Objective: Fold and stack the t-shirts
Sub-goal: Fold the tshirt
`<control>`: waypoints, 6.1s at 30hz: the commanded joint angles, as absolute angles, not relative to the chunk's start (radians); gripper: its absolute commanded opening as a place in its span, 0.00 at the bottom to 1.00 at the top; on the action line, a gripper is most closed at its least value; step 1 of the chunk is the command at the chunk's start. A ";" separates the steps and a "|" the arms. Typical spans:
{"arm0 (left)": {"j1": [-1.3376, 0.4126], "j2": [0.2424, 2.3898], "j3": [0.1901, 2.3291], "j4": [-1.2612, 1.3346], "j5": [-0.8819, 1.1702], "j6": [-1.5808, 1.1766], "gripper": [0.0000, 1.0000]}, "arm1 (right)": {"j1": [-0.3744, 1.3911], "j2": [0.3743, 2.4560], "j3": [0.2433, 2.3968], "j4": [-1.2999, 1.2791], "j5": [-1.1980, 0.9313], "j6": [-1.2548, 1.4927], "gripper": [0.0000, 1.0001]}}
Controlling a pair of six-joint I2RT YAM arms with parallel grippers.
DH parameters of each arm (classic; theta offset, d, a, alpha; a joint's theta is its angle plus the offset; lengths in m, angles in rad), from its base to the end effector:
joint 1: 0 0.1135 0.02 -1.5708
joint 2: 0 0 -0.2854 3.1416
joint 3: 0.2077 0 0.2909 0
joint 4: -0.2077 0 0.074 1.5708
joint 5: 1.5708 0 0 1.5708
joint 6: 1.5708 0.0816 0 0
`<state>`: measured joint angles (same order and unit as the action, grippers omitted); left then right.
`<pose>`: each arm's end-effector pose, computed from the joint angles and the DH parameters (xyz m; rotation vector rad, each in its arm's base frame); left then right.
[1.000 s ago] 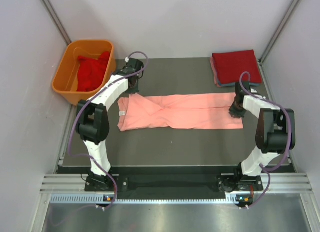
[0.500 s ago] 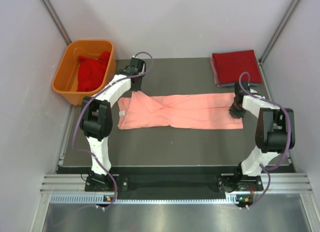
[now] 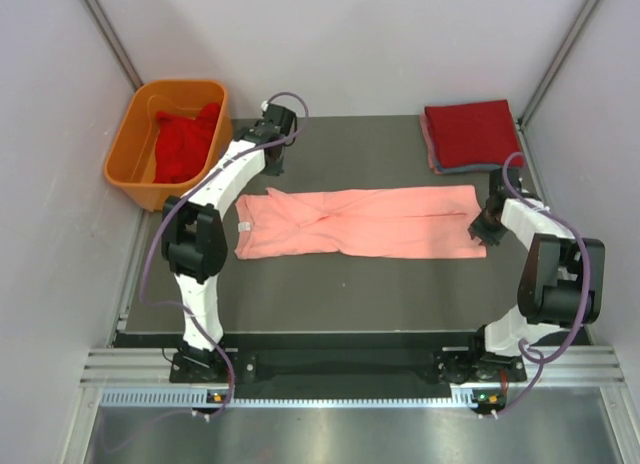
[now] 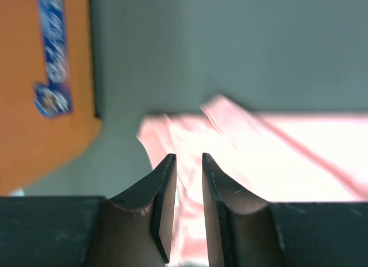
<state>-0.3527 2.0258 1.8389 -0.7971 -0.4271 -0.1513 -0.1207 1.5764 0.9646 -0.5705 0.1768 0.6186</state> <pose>0.4981 -0.1473 0.2524 0.0867 2.4574 0.3304 0.3433 -0.0561 0.1417 1.0273 2.5199 -0.1018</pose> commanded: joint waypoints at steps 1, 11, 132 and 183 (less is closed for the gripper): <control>-0.402 1.867 1.772 -0.870 -0.339 -0.238 0.30 | -0.159 1.519 0.928 -0.606 0.132 0.667 0.29; -0.428 1.566 1.337 -0.730 -0.055 -0.370 0.34 | -0.187 1.523 0.853 -0.496 0.126 0.692 0.31; -0.270 2.140 1.756 -0.603 -0.048 -0.345 0.43 | 0.736 1.767 1.151 -0.049 0.129 1.334 0.38; -0.256 2.160 1.801 -0.607 -0.005 -0.359 0.00 | 0.798 1.996 1.315 -0.206 0.150 1.453 0.36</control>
<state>-0.2630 2.1914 1.7634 -0.6277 -0.0116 -0.3634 0.7841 1.9717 1.2697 -0.1986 0.1253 1.4372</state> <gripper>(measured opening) 0.012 0.360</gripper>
